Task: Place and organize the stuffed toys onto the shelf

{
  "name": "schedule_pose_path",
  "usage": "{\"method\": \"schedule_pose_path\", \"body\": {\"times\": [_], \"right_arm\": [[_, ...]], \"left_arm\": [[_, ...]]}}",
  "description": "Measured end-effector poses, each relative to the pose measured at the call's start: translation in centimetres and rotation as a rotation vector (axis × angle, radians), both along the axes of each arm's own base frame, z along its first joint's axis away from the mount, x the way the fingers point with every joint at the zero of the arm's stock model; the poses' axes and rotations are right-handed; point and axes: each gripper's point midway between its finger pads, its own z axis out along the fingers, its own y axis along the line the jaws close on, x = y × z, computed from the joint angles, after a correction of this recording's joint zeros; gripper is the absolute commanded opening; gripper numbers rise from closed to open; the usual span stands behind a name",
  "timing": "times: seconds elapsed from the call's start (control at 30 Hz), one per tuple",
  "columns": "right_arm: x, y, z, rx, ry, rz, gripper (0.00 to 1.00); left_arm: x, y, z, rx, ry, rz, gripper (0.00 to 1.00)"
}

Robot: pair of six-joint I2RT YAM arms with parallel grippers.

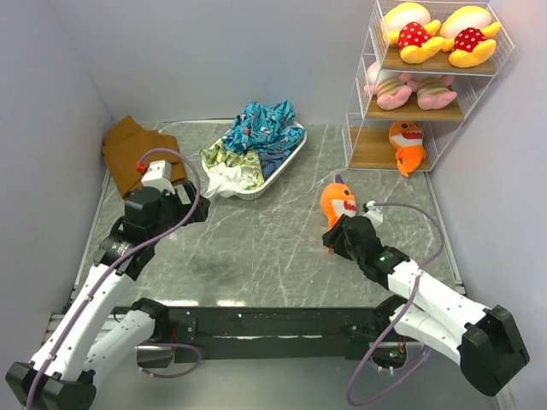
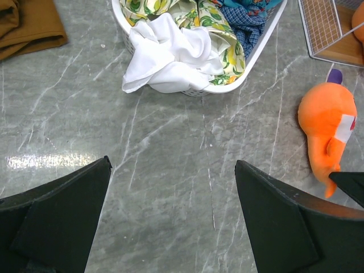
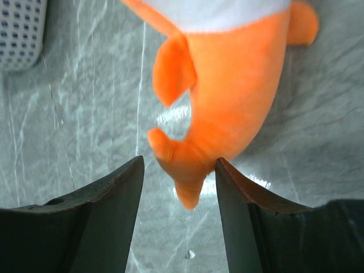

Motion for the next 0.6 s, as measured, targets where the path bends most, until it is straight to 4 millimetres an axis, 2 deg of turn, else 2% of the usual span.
{"method": "schedule_pose_path", "body": {"times": [0.47, 0.6], "right_arm": [[1.9, -3.2, 1.1, 0.042, -0.033, -0.135, 0.57], [2.1, -3.8, 0.6, 0.086, -0.033, -0.171, 0.56]], "left_arm": [[-0.2, 0.1, 0.4, -0.005, -0.014, 0.0, 0.96], [-0.2, 0.1, 0.4, -0.005, -0.014, -0.001, 0.96]]}}
